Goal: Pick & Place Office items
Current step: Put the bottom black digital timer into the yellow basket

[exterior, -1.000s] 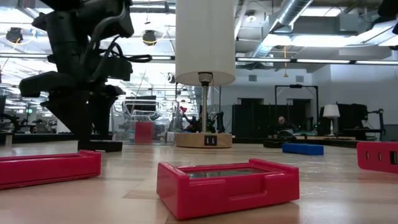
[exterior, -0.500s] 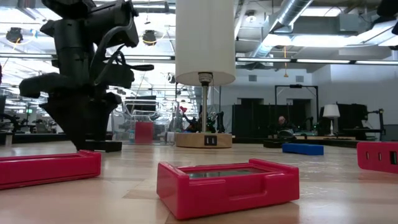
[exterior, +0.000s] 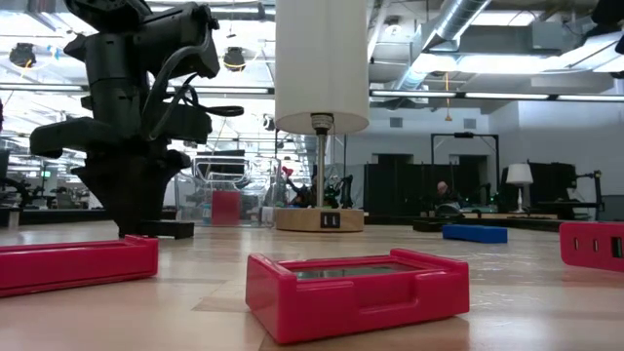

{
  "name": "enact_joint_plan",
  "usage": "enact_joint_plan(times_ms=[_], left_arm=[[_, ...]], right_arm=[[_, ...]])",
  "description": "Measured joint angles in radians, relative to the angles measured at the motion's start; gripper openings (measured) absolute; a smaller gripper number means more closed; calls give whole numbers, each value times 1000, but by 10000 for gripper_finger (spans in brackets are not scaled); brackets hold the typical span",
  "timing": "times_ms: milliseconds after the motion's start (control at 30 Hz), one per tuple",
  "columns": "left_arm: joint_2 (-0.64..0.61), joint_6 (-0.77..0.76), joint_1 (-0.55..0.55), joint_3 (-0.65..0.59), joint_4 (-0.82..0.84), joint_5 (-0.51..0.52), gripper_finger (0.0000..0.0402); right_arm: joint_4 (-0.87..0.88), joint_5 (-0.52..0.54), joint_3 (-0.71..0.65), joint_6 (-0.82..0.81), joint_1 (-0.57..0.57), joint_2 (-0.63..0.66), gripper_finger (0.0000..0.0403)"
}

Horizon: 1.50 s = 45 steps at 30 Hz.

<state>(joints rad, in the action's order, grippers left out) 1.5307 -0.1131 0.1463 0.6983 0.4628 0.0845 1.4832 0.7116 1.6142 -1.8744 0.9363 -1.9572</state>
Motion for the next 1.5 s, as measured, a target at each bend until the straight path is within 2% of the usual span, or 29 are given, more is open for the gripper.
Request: enact_joint_plan(times_ms=[133,333,700,867,1167,1233,1333,1400,1500], left_arm=[[-1,2,0,-1,-40,-45,147],[-58,0,12,-1,-119,-193,153],[-153,-57,146,-1,-370,-333,152],[-153,-59,178,-1,-456,-346,152],[-153,-30,183,-1,-556,-336,152],[-153,-26,183,-1,-578,-336,152],[-153,-21,183,-1,-618,-336,153],[-153,-20,184,-1,-643,-336,153],[-153,-19,184,-1,-657,-336,152]], right_arm=[[-29,29,0,39,0,0,322],[-136,131,9,262,-11,0,322],[-347,99,23,607,-109,0,322],[-544,102,24,844,-171,1,322],[-836,109,25,1079,-255,50,322],[-901,97,25,1119,-263,59,322],[-981,16,25,1150,-289,64,322],[-997,-26,25,1151,-312,64,322],[-994,-34,25,1144,-343,64,322]])
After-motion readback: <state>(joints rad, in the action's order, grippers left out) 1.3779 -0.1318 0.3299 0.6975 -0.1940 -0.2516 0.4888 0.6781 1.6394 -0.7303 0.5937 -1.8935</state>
